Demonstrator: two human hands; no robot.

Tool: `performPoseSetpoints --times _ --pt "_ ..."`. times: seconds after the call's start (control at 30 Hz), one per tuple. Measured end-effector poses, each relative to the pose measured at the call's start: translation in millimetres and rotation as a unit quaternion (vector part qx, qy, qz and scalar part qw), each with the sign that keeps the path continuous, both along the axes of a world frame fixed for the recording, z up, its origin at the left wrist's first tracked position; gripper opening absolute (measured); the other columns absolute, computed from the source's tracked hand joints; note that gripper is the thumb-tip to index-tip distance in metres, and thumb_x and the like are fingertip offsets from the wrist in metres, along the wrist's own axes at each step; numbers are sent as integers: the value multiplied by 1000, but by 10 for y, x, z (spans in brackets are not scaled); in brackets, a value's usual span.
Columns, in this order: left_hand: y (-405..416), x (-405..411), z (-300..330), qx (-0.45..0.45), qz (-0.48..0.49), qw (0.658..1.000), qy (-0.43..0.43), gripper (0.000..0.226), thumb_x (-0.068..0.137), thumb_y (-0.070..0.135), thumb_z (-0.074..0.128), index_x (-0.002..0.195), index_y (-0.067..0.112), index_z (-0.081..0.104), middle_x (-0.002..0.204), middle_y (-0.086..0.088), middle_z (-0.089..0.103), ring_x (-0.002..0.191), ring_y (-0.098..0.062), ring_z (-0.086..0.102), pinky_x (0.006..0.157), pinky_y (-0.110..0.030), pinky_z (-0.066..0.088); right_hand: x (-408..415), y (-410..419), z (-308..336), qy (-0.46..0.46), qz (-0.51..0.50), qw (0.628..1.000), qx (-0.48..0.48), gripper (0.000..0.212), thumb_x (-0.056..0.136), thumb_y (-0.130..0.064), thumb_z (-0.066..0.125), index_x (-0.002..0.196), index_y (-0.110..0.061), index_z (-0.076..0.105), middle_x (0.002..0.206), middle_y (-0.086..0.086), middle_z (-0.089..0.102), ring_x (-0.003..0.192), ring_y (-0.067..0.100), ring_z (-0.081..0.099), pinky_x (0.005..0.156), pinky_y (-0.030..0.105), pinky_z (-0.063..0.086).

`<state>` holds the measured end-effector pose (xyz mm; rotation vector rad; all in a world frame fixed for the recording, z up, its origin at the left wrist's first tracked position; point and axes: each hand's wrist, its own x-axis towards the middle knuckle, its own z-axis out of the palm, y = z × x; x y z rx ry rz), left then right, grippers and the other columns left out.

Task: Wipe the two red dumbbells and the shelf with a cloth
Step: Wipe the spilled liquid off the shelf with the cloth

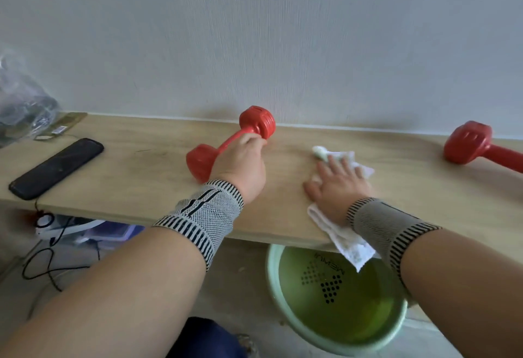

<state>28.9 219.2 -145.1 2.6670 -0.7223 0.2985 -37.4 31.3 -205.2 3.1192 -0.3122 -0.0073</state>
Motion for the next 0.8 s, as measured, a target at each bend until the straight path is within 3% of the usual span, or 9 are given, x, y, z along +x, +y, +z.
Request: performPoseSetpoints --times 0.1,0.17,0.3,0.37,0.43,0.53,0.63,0.7,0.8 --pt "24 -119 -70 54 -4 996 66 44 96 8 41 137 21 52 142 3 51 125 -19 52 105 -34 41 -101 -32 2 22 -132 991 -8 78 82 -66 6 143 -23 27 151 11 18 139 37 10 109 58 14" --pt "116 -171 -116 71 22 993 93 45 95 6 42 133 25 56 137 3 57 120 -20 57 102 -34 44 -156 143 -8 10 -126 992 24 80 85 -64 7 147 -15 18 155 13 12 142 36 6 113 54 10" --pt "494 -234 -111 62 150 978 129 39 91 8 47 114 34 64 118 0 67 96 -24 62 85 -30 47 -162 571 -10 -14 139 987 78 53 97 -36 28 147 -22 19 156 4 16 145 30 0 116 49 15" --pt "676 -242 -90 62 204 969 128 32 89 10 50 105 33 65 110 -1 68 86 -22 57 81 -30 46 -85 817 -30 7 249 963 103 59 94 -20 41 147 -29 17 155 -2 19 145 28 0 115 50 19" --pt "807 -241 -86 66 237 962 122 28 88 11 53 103 32 65 109 0 68 91 -23 59 82 -30 46 -14 1113 -63 21 331 939 93 67 90 -10 46 148 -29 18 154 -3 21 145 28 5 115 48 21" --pt "867 -286 -131 75 242 959 130 26 88 12 55 104 29 65 110 -1 68 97 -23 61 82 -30 46 21 1399 -107 -3 402 913 64 59 88 -6 46 144 -21 33 150 -1 31 142 30 16 110 52 27" --pt "758 -368 -179 63 198 970 129 27 92 15 51 108 30 67 112 -2 68 99 -24 61 82 -29 45 -84 1247 -75 12 364 930 46 59 91 -16 44 147 -18 26 153 5 24 144 30 10 115 49 17" --pt "617 -423 -191 58 160 977 125 28 94 18 48 111 31 67 116 -1 68 104 -24 62 86 -30 46 -227 990 -36 16 275 960 43 58 96 -36 33 149 -17 16 157 8 13 145 29 3 117 46 8" --pt "342 -503 -196 57 114 985 117 31 95 20 47 118 31 65 122 5 67 109 -21 62 90 -28 46 -413 488 -17 20 132 990 42 75 89 -63 16 150 -20 5 159 8 2 145 28 -4 117 47 5"
